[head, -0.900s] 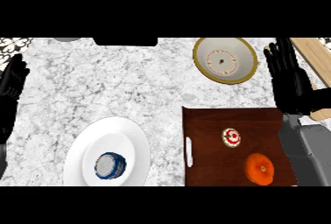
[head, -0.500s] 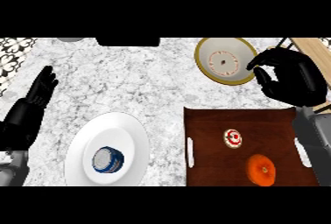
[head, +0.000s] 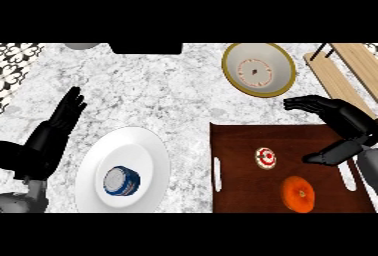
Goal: Pick the cupcake from the tray and place it in the tiered shelf
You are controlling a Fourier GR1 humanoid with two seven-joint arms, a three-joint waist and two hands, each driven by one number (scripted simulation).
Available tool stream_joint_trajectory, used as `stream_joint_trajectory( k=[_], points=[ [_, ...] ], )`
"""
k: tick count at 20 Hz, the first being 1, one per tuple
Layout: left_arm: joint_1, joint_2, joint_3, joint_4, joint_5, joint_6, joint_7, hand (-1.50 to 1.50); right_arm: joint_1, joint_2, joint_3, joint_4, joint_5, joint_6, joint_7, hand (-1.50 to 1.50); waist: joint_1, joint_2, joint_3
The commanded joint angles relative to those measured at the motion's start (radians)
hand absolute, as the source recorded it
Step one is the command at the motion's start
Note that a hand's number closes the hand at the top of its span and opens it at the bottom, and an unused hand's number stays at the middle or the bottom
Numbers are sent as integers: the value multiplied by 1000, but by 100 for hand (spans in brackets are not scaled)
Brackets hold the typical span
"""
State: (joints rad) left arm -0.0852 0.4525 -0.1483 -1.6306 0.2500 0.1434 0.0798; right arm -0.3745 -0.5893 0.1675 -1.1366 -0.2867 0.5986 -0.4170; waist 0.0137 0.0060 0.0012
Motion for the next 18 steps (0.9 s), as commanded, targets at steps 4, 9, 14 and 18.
stream_joint_trajectory(
  k=[4, 9, 14, 18],
  points=[
    [17, -35, -6, -65, -27, 21, 63, 0, -65, -150, -36, 48, 114, 143, -102, -150, -4, -5, -1],
    [25, -23, 13, -44, -35, -11, 53, 0, -38, -201, 11, -36, 293, 55, -171, -150, -8, -6, -1],
    [-14, -39, 64, -17, -28, -25, 74, 0, -16, -178, 40, -183, 321, 58, -20, -150, -15, -7, -1],
    [57, -37, 51, -95, -61, -33, 90, 0, 50, -131, 70, -323, 360, 29, 97, -150, -15, -10, -1]
  ],
)
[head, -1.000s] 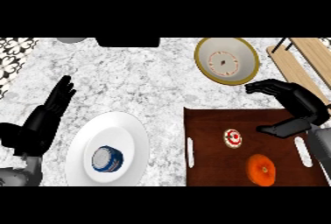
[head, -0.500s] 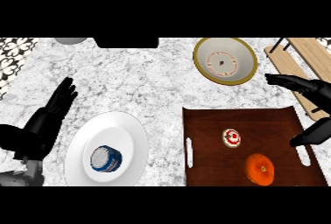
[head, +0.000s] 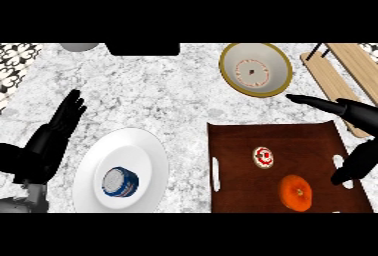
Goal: Pick the cupcake from the tray and place it in the tiered shelf
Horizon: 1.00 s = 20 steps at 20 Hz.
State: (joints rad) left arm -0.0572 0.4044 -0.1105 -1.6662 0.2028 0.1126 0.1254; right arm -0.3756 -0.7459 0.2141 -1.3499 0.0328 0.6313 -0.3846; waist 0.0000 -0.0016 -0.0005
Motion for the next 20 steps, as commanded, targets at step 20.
stream_joint_trajectory(
  k=[20],
  points=[
    [-26, -73, 87, 2, -53, -79, 49, 0, 95, 199, 155, -222, 476, -3, 238, -150, -3, 0, 0]
  ],
)
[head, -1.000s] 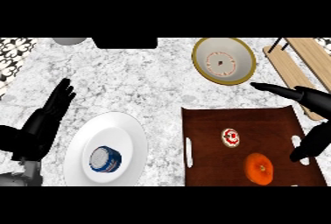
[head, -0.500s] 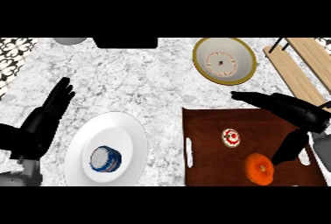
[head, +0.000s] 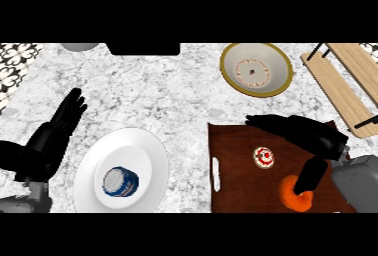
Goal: Pick the cupcake from the tray and place it in the tiered shelf
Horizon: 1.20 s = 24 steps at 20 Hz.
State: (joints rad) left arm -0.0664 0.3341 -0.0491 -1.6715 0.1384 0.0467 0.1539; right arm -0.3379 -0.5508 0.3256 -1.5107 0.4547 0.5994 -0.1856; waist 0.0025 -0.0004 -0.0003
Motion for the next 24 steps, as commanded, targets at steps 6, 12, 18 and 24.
stream_joint_trajectory(
  k=[6, 12, 18, 24],
  points=[
    [-10, -16, 55, 63, -22, -47, -45, 0, -37, 52, 18, 16, 128, 109, 84, -150, 2, 1, 0],
    [61, -38, 52, 6, -50, -62, -61, 0, -17, 51, 35, 74, 293, -9, 5, -150, 4, 1, 0],
    [3, -24, 98, 0, -17, -105, 10, 0, -62, 88, 10, 107, 361, 53, 63, -150, 3, 1, 0],
    [60, -53, 105, -85, -29, -116, 49, 0, -19, 104, 0, 189, 446, 27, -8, -150, 3, 0, 0]
  ],
)
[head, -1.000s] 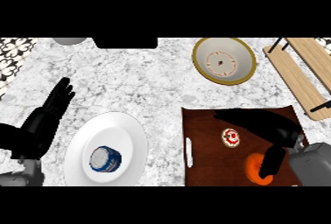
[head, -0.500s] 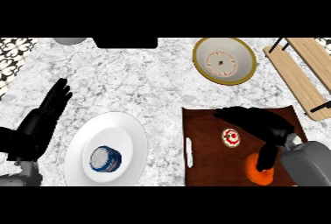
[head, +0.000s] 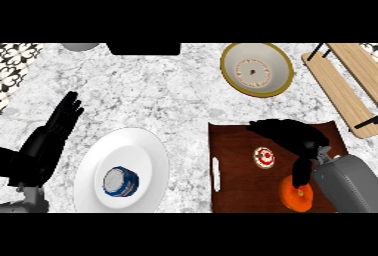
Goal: Pick the cupcake from the tray and place it in the tiered shelf
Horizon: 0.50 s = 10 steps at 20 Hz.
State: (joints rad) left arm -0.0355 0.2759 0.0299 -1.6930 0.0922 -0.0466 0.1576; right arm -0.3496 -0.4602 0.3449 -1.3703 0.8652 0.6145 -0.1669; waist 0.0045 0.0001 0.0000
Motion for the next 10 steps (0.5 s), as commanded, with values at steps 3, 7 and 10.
stream_joint_trajectory(
  k=[3, 7, 10],
  points=[
    [10, -27, 20, 23, -29, -33, -33, 0, 10, 51, -27, 19, 75, 24, -12, -150, -2, 0, 0],
    [-8, -69, -11, 25, -77, 6, -9, 0, -16, 58, -12, 117, 138, -4, -57, -150, -1, 0, 0],
    [-14, -50, 13, -56, -45, -19, 65, 0, -3, 72, -22, 181, 158, -59, -122, -150, 0, 0, 0]
  ],
)
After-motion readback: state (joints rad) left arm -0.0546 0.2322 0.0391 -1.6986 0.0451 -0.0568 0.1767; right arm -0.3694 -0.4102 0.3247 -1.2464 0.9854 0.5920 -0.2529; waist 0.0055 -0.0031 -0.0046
